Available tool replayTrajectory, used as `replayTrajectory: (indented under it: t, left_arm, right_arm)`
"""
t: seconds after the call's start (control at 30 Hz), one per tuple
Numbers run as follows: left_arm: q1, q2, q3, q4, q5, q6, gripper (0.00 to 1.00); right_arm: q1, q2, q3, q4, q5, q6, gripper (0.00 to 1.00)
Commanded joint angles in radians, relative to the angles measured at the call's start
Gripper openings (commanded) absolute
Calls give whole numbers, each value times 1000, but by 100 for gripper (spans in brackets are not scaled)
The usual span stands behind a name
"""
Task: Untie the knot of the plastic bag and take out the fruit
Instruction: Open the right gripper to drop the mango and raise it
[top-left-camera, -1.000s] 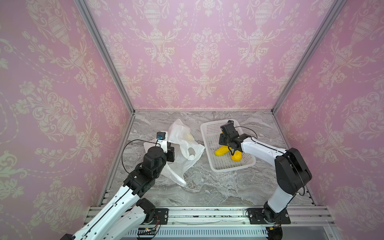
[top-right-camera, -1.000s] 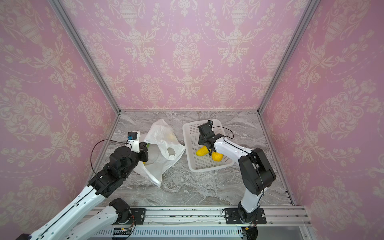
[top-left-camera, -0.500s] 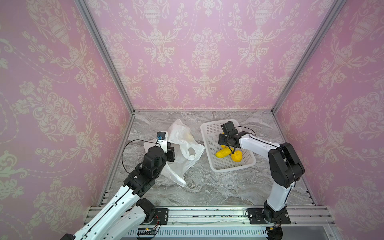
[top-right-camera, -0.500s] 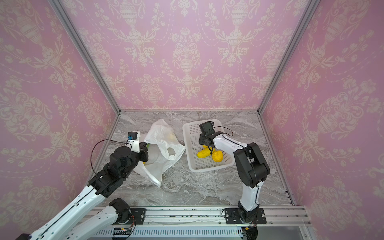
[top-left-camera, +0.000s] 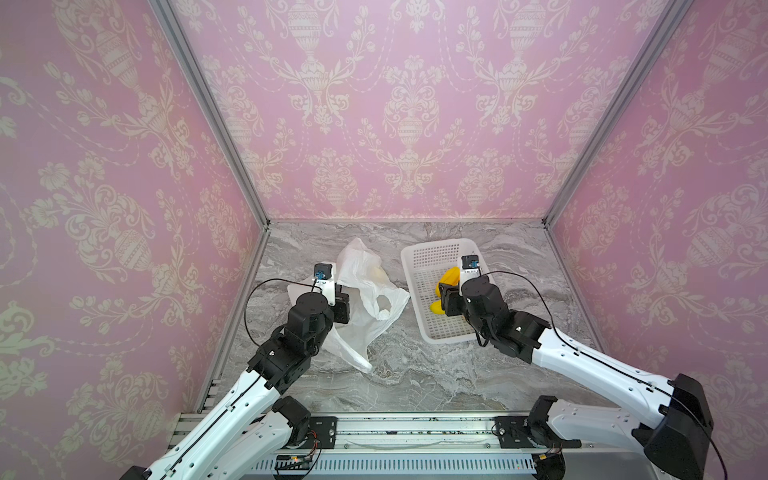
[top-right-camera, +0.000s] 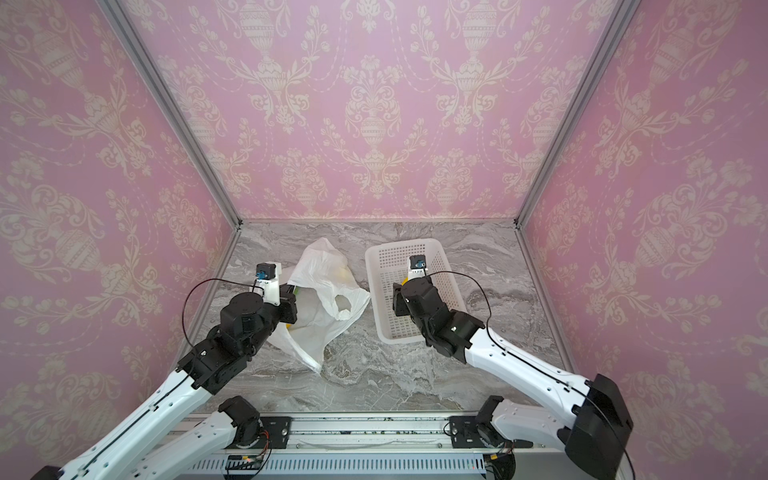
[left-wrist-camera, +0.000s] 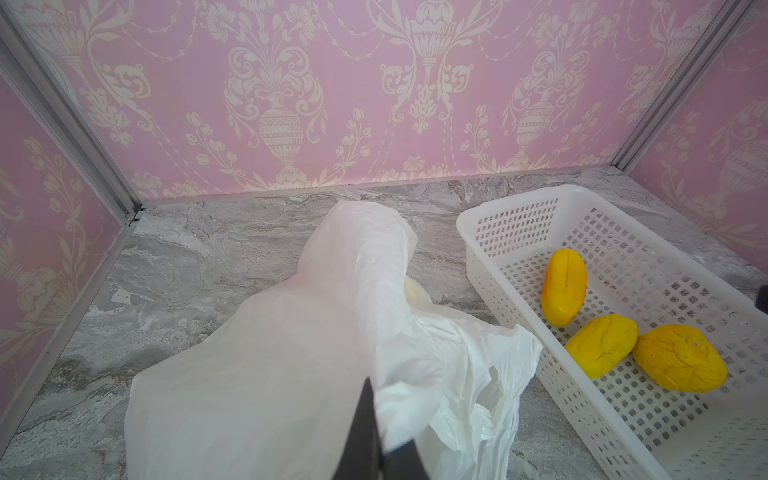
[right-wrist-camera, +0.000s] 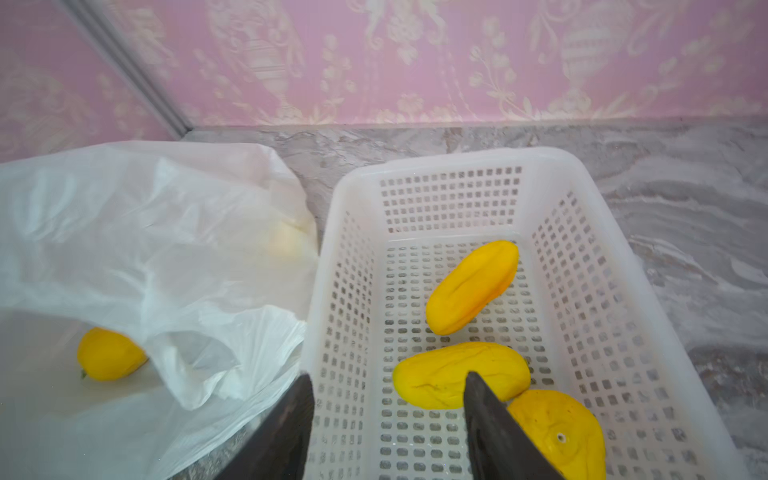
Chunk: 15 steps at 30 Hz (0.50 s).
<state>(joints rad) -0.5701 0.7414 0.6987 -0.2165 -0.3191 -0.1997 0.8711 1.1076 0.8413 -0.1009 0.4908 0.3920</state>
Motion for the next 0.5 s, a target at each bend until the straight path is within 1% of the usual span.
replayTrajectory:
  t: [0.0, 0.1, 0.13, 0.17, 0.27, 0.4, 0.47]
  left_arm:
    - [10, -11, -2, 3, 31, -13, 0]
    - [10, -16, -2, 2, 50, -17, 0]
    - [9, -17, -2, 3, 57, -18, 0]
    - [10, -15, -2, 1, 64, -19, 0]
    - [9, -14, -2, 2, 79, -23, 0]
    - [9, -17, -2, 5, 83, -22, 0]
    - [10, -20, -5, 8, 89, -22, 0]
  right_arm:
    - [119, 3, -46, 149, 71, -158, 68]
    - [196, 109, 7, 168, 65, -203, 80]
    - [210, 151, 34, 163, 60, -209, 82]
    - [227, 215, 72, 157, 58, -217, 83]
    - [265, 391, 200, 122, 128, -213, 86]
    - [275, 605, 382, 85, 160, -180, 87]
    - [273, 686, 447, 81, 216, -163, 90]
